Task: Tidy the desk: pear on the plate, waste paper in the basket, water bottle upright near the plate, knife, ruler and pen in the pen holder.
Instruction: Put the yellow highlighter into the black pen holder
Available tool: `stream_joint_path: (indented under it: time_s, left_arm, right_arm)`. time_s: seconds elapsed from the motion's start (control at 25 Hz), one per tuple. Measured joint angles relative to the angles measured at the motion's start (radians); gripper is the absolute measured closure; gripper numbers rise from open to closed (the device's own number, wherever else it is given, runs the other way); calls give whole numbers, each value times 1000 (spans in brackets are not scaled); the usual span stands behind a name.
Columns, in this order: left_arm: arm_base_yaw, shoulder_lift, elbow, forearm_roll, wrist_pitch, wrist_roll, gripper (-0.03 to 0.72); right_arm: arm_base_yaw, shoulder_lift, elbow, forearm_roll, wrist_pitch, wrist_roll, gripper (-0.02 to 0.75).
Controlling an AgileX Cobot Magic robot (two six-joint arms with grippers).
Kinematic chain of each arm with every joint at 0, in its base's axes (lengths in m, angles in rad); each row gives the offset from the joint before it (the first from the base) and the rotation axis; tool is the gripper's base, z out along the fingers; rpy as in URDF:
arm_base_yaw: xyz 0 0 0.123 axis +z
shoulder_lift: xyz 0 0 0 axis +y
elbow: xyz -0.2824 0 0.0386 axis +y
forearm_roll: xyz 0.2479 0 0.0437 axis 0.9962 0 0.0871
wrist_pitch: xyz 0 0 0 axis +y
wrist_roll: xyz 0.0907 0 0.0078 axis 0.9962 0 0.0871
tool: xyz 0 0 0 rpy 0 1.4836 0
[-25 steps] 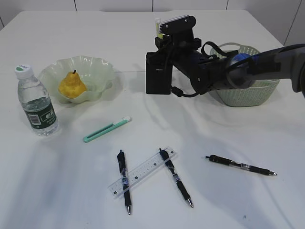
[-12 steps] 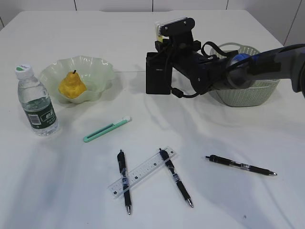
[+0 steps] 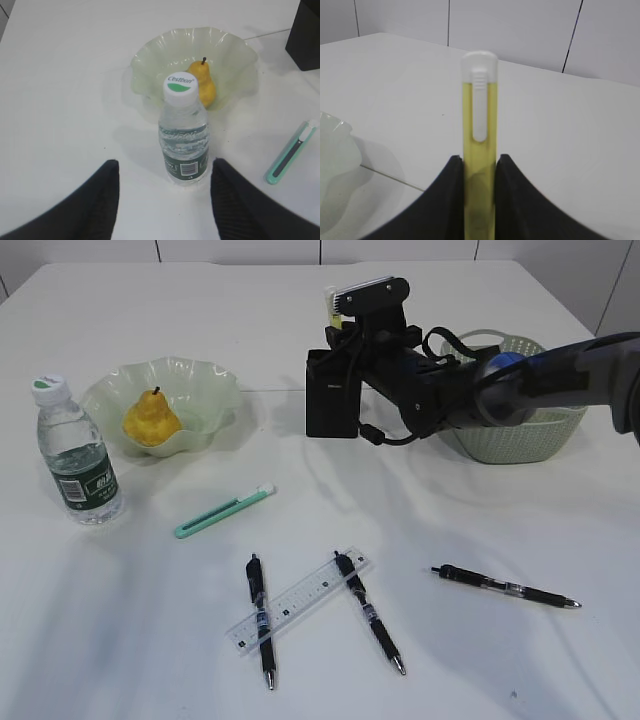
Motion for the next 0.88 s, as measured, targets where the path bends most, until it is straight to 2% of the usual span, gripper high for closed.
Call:
stream_joint_path:
  time_s: [0.88]
  left_arm:
    - [0,0,0,0,0,0,276]
  right_arm:
    - [0,0,-30,17,37,2,540]
